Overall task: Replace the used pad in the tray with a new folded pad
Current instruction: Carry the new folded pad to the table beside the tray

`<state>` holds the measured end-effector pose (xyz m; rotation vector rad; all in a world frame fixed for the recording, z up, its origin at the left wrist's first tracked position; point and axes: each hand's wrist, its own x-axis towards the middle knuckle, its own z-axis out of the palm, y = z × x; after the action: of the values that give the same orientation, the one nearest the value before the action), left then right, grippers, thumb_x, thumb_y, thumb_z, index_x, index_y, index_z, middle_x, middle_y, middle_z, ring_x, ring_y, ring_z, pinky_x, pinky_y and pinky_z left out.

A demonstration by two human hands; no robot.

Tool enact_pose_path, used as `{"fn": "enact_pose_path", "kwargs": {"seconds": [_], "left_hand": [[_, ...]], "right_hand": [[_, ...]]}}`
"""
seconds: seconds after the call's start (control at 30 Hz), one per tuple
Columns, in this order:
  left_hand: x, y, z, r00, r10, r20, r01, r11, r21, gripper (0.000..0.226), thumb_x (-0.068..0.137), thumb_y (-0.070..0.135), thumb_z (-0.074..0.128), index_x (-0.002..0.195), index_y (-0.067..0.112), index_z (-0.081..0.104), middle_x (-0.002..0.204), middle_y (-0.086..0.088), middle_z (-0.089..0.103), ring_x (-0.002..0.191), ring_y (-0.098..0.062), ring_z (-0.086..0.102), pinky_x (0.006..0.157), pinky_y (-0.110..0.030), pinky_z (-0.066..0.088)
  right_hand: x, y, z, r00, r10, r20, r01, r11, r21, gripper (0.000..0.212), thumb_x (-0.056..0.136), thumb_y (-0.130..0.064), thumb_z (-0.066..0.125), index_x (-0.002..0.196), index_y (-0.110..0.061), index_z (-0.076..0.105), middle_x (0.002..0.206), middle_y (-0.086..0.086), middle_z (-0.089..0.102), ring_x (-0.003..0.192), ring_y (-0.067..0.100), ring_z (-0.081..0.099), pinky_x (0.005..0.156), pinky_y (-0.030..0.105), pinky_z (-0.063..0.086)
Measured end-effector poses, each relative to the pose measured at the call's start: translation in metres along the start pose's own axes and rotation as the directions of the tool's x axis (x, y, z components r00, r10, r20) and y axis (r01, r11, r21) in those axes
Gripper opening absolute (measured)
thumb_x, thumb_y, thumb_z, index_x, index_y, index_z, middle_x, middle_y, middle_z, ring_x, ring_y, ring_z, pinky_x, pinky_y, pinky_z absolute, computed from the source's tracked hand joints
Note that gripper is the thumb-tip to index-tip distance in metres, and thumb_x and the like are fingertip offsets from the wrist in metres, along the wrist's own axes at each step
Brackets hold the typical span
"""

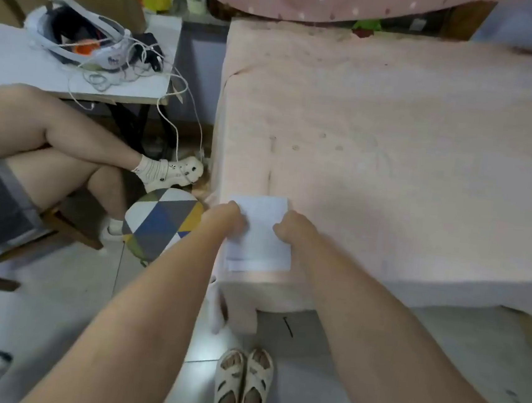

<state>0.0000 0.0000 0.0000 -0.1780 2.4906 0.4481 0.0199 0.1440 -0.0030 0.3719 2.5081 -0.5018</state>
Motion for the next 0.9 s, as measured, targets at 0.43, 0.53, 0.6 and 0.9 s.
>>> {"fn": "enact_pose_path", "kwargs": {"seconds": [0.43, 0.53, 0.6, 0.9], "left_hand": [[0.017, -0.008, 0.008, 0.968, -0.203, 0.144, 0.249, 0.82, -0.515, 0.067, 0.088, 0.026, 0.062, 0.136, -0.005, 0.028, 0.126, -0.021, 0.051, 0.111, -0.036, 0.055, 0.093, -0.042, 0.049], [0.017, -0.01, 0.01, 0.967, -0.217, 0.132, 0.253, 0.777, -0.576, 0.061, 0.083, 0.023, 0.068, 0.128, -0.004, 0.037, 0.119, -0.02, 0.054, 0.106, -0.037, 0.058, 0.085, -0.042, 0.051], [0.017, -0.011, 0.013, 0.967, -0.208, 0.146, 0.254, 0.756, -0.603, 0.059, 0.081, 0.023, 0.07, 0.126, -0.004, 0.041, 0.113, -0.019, 0.055, 0.103, -0.037, 0.059, 0.085, -0.042, 0.052], [0.006, -0.007, -0.001, 0.967, -0.123, 0.223, 0.252, 0.595, -0.764, 0.062, 0.076, 0.013, 0.074, 0.127, -0.002, 0.042, 0.102, -0.015, 0.059, 0.082, -0.024, 0.06, 0.065, -0.033, 0.051]], "right_hand": [[0.024, 0.016, 0.009, 0.984, 0.141, 0.106, -0.176, 0.85, 0.496, 0.041, 0.087, -0.023, 0.053, 0.119, 0.002, 0.049, 0.117, 0.019, 0.059, 0.104, 0.035, 0.06, 0.086, 0.037, 0.049], [0.024, 0.018, 0.012, 0.979, 0.149, 0.142, -0.203, 0.809, 0.552, 0.04, 0.087, -0.026, 0.057, 0.116, 0.001, 0.054, 0.114, 0.017, 0.063, 0.1, 0.034, 0.062, 0.083, 0.037, 0.05], [0.024, 0.02, 0.013, 0.979, 0.15, 0.141, -0.204, 0.782, 0.588, 0.041, 0.085, -0.026, 0.061, 0.115, 0.001, 0.056, 0.112, 0.016, 0.063, 0.1, 0.033, 0.062, 0.085, 0.036, 0.051], [0.016, 0.02, 0.0, 0.993, 0.08, 0.082, -0.115, 0.704, 0.701, 0.044, 0.086, -0.018, 0.064, 0.126, -0.005, 0.051, 0.122, 0.015, 0.059, 0.108, 0.032, 0.059, 0.094, 0.042, 0.048]]}}
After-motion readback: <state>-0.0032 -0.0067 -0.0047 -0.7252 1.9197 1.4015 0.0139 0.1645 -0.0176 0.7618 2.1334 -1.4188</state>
